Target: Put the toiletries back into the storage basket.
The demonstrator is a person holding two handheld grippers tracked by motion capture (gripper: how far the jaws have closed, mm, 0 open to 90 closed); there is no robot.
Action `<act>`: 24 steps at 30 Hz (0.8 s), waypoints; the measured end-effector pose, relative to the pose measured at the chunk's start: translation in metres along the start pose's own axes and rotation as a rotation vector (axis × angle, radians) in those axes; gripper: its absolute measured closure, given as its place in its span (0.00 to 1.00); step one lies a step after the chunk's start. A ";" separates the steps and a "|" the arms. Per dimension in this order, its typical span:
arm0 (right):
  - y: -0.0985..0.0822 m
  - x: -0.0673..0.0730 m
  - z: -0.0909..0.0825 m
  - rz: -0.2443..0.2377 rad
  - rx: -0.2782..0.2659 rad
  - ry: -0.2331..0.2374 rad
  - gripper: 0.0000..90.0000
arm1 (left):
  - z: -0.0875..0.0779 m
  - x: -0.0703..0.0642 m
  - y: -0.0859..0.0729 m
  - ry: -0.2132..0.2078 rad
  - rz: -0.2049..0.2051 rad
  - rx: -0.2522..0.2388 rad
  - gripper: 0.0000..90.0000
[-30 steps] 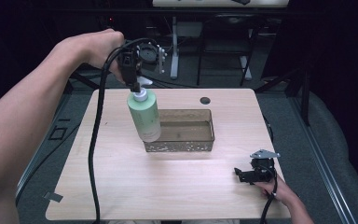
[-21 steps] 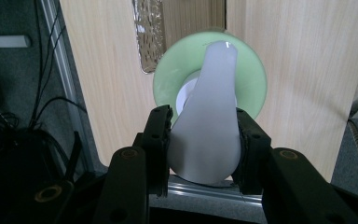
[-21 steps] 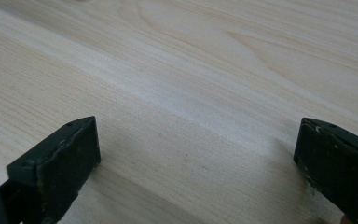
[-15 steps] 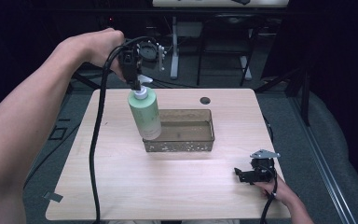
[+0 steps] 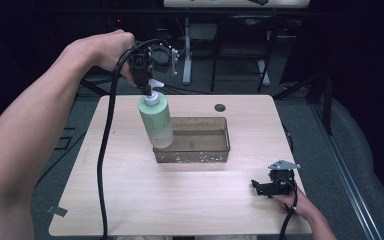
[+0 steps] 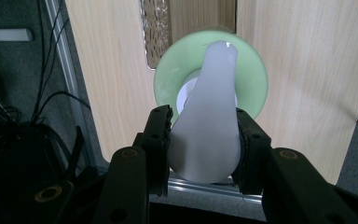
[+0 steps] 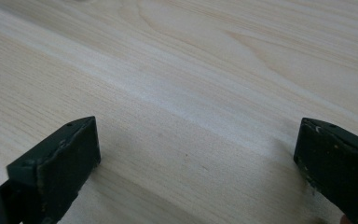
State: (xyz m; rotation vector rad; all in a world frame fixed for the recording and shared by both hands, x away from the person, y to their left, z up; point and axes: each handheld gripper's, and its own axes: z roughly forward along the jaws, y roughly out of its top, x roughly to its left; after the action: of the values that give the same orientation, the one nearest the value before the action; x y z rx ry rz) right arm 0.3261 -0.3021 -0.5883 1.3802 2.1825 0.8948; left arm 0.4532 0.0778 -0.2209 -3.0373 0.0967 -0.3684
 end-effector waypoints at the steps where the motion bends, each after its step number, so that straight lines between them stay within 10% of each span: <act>1: 0.000 0.000 0.000 0.000 0.000 0.000 0.00 | 0.000 0.001 0.000 -0.001 0.000 0.000 0.70; 24: 0.000 0.000 0.000 0.000 -0.001 0.000 0.00 | 0.009 0.010 0.005 -0.003 -0.011 0.016 0.70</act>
State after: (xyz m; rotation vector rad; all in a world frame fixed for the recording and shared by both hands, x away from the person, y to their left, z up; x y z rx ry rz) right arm 0.3261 -0.3021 -0.5883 1.3800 2.1820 0.8953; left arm 0.4644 0.0728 -0.2281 -3.0234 0.0761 -0.3641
